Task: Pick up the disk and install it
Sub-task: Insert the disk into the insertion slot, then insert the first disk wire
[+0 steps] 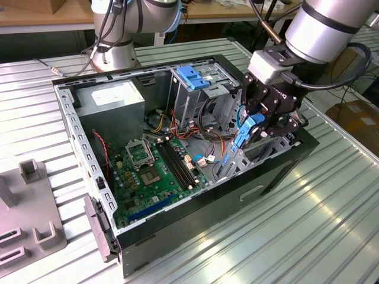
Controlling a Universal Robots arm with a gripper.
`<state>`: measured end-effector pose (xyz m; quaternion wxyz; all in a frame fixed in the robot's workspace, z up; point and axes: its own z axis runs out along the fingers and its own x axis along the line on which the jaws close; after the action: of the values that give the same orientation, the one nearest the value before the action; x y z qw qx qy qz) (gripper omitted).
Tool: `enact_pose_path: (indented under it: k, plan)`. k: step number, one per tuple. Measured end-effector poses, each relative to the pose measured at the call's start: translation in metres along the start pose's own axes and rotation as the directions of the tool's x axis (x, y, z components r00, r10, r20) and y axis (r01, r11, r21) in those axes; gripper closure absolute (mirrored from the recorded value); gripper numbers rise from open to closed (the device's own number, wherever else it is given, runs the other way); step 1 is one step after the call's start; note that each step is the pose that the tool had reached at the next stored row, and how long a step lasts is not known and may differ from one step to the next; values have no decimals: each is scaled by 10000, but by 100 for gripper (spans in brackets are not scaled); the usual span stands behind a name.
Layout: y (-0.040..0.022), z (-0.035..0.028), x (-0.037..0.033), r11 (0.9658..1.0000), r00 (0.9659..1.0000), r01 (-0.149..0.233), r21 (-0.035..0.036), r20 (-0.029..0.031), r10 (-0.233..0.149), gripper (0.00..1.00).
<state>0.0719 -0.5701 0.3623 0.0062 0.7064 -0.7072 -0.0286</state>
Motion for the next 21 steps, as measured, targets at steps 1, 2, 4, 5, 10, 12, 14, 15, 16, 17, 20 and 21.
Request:
enact_pose_path:
  k: [1, 2, 4, 5, 10, 12, 14, 15, 16, 17, 20, 21]
  plan:
    - [0, -2, 0, 10000, 10000, 0, 0, -4, 0, 62]
    - [0, -6, -1, 10000, 10000, -1, -1, -12, 1, 56]
    - [0, -6, 0, 10000, 10000, -1, 0, -13, 1, 49]
    - [0, -6, 0, 10000, 10000, -1, 0, -14, 1, 51]
    - [-36, 3, 0, 9999, 10000, 7, 158, -32, -6, 82]
    - [-51, 11, 0, 9997, 10000, 10, 261, -44, -9, 88]
    - [-54, 11, 0, 9996, 10000, 10, 277, -46, -9, 90]
    - [-54, 11, 0, 9996, 10000, 10, 277, -47, -9, 90]
    - [-55, 12, 0, 9996, 10000, 10, 277, -46, -9, 90]
    - [-56, 13, 0, 9996, 10000, 11, 277, -45, -9, 90]
    - [-57, 14, 0, 9996, 10000, 11, 277, -45, -10, 90]
    - [-57, 14, 0, 9996, 10000, 11, 277, -45, -9, 90]
